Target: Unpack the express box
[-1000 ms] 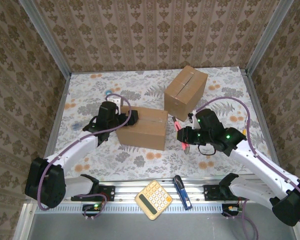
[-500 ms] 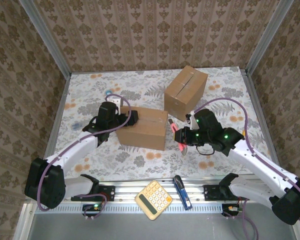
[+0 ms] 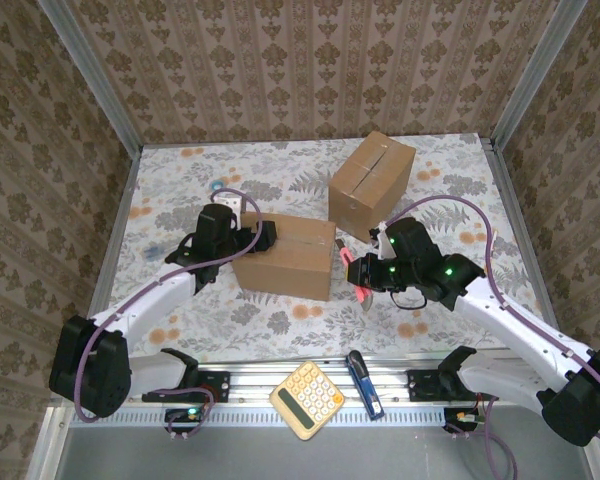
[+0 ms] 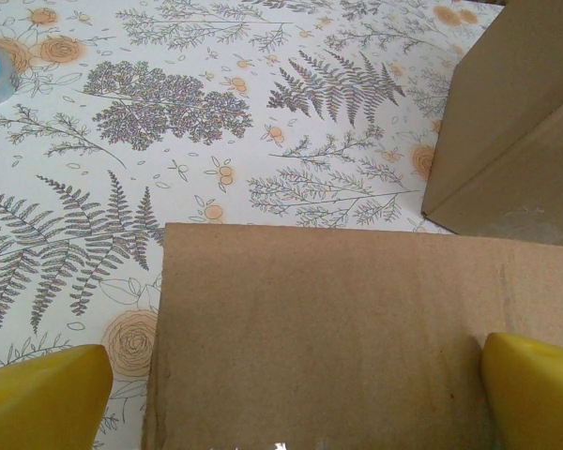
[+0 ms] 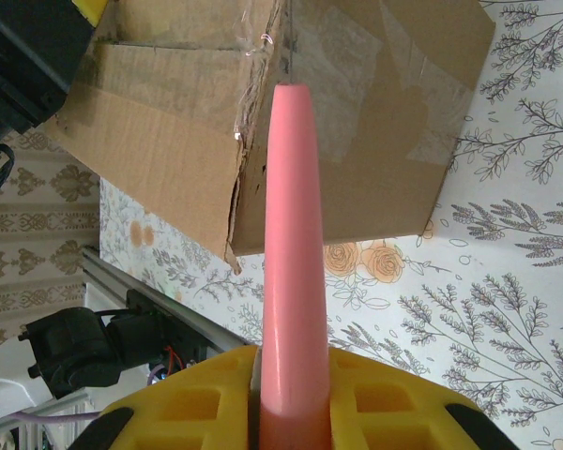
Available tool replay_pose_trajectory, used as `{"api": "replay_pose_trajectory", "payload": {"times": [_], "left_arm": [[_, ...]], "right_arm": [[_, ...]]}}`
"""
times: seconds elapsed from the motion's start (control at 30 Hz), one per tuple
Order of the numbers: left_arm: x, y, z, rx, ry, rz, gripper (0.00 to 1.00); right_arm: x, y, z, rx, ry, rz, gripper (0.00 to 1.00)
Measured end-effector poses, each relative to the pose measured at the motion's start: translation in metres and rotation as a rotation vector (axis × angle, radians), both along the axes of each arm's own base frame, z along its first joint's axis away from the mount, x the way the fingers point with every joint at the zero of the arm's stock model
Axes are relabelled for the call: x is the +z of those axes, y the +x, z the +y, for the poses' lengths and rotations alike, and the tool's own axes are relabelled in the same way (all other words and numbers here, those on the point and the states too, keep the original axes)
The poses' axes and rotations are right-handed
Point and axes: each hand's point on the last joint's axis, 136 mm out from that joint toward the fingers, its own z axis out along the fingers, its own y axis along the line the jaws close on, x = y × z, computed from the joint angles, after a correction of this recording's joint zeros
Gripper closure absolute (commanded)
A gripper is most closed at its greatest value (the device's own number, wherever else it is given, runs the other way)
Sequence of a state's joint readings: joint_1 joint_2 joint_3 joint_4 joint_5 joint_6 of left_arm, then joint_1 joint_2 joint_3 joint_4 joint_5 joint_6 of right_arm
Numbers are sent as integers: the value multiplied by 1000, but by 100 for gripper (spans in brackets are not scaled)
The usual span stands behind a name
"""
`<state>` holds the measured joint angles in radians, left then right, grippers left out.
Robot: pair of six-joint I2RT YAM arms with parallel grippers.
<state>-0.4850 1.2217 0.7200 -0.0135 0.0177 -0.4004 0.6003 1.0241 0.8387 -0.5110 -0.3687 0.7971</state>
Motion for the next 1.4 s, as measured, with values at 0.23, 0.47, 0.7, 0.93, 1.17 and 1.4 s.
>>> {"api": "replay_pose_trajectory", "payload": {"times": [0.23, 0.47, 0.7, 0.93, 1.17, 1.4], "left_arm": [[0, 0, 0, 0, 0, 0, 0], [0, 0, 0, 0, 0, 0, 0], [0, 0, 0, 0, 0, 0, 0], [0, 0, 0, 0, 0, 0, 0], [-1, 0, 0, 0, -1, 0, 0], [-1, 0, 0, 1, -1, 2, 0]], "right_arm": [[0, 0, 0, 0, 0, 0, 100], [2, 2, 1, 0, 6, -9, 100], [4, 4, 3, 0, 8, -13, 100], [1, 5, 3, 0, 2, -2, 100], [-2, 3, 5, -2, 1, 13, 100], [0, 2, 8, -4, -5, 21, 100]]}}
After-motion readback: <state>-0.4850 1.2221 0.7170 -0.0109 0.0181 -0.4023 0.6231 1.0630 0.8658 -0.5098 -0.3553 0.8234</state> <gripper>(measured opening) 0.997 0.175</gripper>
